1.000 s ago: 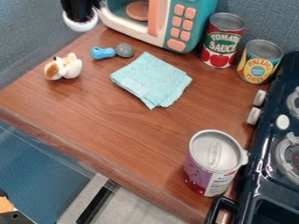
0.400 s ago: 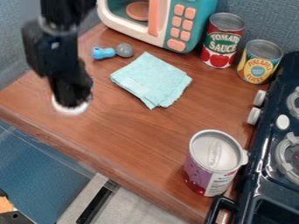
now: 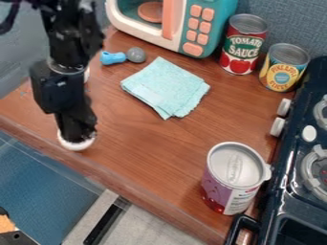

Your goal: Move the thing to the lower left side of table

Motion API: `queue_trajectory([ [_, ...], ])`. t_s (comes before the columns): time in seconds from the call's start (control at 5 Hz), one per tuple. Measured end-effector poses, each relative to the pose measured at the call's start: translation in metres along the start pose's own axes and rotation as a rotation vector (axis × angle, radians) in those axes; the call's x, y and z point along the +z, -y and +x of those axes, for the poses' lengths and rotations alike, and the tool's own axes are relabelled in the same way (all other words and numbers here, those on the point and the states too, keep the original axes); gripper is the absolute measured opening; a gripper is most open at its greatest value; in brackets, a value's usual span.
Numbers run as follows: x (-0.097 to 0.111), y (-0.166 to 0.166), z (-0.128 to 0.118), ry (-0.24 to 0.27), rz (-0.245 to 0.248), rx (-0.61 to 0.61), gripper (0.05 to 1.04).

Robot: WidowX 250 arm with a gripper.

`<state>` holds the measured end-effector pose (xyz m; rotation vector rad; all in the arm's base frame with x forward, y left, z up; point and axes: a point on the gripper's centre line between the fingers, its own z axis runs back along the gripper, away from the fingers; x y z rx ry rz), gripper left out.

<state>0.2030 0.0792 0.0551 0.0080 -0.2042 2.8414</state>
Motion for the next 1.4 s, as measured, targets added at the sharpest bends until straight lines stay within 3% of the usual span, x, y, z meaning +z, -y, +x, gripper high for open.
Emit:
queue_trajectory([
  [0.4,-0.012,0.021,-0.016,-0.013,-0.001,0.02,0.26],
  [0.8,-0.008,0.014,-0.007,0.018,0.025,-0.001,0.855],
  [1.0,0.02,0.022,-0.013,-0.046,0.02,0.001,1.022],
  [1.2,0.066,0.038,-0.015,-0.144,-0.038,0.034,1.012],
  [1.4,0.069,0.039,-0.014,-0.148,-0.042,0.038,1.008],
])
